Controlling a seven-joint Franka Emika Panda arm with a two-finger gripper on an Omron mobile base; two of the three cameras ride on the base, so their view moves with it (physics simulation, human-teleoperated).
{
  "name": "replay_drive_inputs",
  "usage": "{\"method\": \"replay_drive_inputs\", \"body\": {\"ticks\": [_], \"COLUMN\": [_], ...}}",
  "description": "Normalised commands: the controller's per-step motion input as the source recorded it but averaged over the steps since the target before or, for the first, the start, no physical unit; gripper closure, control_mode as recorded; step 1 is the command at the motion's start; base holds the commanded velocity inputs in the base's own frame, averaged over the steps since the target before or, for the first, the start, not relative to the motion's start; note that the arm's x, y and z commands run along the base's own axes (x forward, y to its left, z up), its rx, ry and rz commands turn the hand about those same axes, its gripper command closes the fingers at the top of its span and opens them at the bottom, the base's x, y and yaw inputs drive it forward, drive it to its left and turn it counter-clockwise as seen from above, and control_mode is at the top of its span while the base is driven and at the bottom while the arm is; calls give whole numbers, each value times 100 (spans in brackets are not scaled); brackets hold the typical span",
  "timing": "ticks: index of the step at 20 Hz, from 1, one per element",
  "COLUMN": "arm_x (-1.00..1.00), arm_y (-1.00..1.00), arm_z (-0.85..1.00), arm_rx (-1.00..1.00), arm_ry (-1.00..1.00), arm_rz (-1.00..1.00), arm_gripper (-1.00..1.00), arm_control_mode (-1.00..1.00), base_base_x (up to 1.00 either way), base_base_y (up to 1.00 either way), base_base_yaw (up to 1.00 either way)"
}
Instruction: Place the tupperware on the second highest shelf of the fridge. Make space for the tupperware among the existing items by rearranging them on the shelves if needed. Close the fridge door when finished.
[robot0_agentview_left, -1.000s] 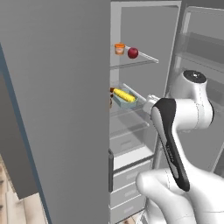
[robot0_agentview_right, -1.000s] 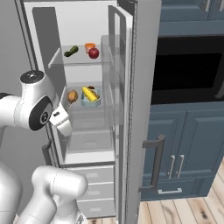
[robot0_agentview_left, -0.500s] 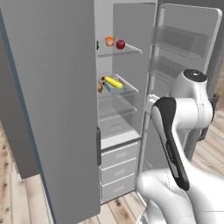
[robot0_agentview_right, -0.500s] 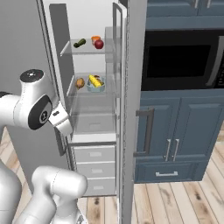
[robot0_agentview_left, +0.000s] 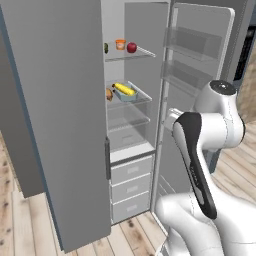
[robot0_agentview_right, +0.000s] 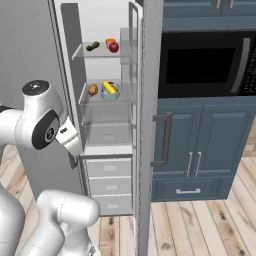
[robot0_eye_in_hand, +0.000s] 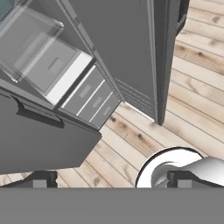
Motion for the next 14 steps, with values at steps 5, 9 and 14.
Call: {"method": "replay_drive_inputs", "body": {"ticks": [5,9,14], "arm_x": [0,-79,-100], "arm_y": [0,-11,-47], "arm_z": [0,0,0], "arm_rx": [0,0,0], "arm_ry": [0,-1,-1], "arm_rz": [0,-3,-17], "arm_gripper": [-100,-100,-100], "arm_control_mode": [-100,-100,-100], "base_base_x": [0,0,0], "base_base_y": [0,0,0], "base_base_yaw": [0,0,0]}}
